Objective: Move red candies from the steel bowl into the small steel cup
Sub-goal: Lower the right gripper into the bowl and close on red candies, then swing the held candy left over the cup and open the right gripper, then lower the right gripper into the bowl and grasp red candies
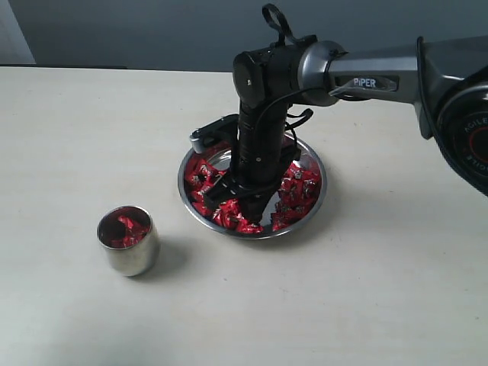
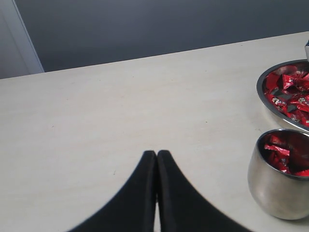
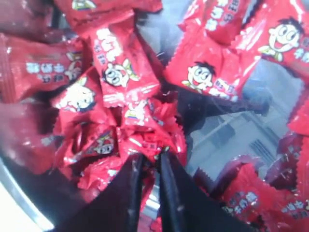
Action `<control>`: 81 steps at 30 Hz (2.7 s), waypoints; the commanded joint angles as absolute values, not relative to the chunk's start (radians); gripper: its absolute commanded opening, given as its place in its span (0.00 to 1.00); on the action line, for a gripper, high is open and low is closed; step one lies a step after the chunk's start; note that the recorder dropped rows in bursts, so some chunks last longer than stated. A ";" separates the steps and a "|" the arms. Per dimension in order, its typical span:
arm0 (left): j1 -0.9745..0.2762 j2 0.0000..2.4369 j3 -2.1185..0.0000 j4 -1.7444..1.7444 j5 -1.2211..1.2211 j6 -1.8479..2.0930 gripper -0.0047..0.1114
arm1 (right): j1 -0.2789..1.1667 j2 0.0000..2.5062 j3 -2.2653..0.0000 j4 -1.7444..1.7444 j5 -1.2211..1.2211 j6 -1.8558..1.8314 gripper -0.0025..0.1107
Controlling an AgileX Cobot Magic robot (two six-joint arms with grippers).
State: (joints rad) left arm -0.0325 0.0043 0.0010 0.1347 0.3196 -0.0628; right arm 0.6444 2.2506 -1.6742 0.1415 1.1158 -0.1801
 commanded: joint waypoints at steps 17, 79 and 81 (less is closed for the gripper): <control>-0.030 0.000 0.000 0.133 0.310 -0.068 0.04 | 0.639 2.145 -1.674 0.139 1.024 -0.184 0.06; -0.030 0.000 0.000 0.135 0.310 -0.068 0.04 | 0.648 2.197 -1.674 0.112 1.000 -0.158 0.30; -0.030 0.000 0.000 0.135 0.310 -0.068 0.04 | 0.648 2.210 -1.674 0.117 0.990 -0.158 0.30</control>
